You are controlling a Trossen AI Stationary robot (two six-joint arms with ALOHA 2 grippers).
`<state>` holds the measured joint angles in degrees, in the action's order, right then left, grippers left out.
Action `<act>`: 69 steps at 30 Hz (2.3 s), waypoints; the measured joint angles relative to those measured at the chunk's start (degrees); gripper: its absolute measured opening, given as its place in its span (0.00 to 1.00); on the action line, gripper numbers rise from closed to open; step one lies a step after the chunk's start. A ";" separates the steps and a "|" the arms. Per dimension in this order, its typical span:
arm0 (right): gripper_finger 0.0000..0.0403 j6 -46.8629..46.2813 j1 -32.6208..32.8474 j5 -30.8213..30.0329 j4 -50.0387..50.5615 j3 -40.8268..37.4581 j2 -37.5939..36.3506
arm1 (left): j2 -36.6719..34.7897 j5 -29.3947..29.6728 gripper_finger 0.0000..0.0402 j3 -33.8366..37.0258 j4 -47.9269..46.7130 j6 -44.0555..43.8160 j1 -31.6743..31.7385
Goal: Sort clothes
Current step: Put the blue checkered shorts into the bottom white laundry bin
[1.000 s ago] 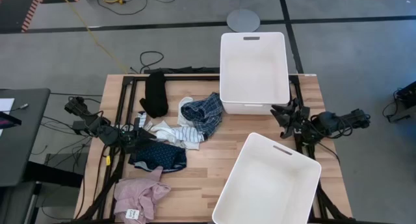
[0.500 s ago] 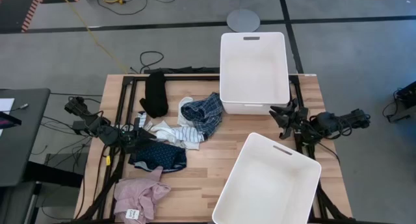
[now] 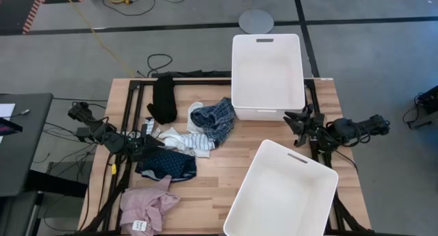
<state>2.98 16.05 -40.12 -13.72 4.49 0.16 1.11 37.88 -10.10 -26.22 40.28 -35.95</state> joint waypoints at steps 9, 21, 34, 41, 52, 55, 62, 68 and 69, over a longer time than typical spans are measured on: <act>0.30 -0.04 0.00 0.00 0.00 -0.01 0.00 | 0.00 -0.01 0.26 0.15 1.36 0.38 0.01; 0.30 -0.11 0.00 0.00 -0.01 -0.02 -0.01 | 0.01 2.56 0.26 0.15 1.53 3.67 -0.01; 0.30 -0.07 0.00 0.00 0.00 -0.02 -0.01 | 0.00 8.29 0.26 0.12 1.60 -3.35 -0.01; 0.30 -0.02 0.00 0.00 0.00 -0.02 0.00 | 0.01 8.02 0.26 0.12 1.68 -4.78 -0.01; 0.30 -0.04 0.00 0.00 0.00 -0.01 0.00 | 0.00 9.20 0.26 0.10 1.71 -2.00 -0.01; 0.30 -0.04 0.00 0.00 0.00 -0.02 0.00 | 0.01 8.95 0.26 0.10 1.71 -0.77 -0.01; 0.30 -0.04 0.00 0.00 -0.02 -0.01 0.00 | 0.00 7.40 0.26 0.08 2.55 1.85 -0.01; 0.30 -0.04 0.00 0.00 -0.02 -0.02 -0.01 | 0.01 3.60 0.26 0.02 8.55 3.31 -0.01; 0.30 -0.04 0.00 0.00 -0.02 -0.01 -0.01 | -0.01 2.94 0.26 0.02 9.85 2.74 0.00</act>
<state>2.94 16.05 -40.12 -13.74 4.47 0.16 1.10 40.82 -10.09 -16.37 43.02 -35.96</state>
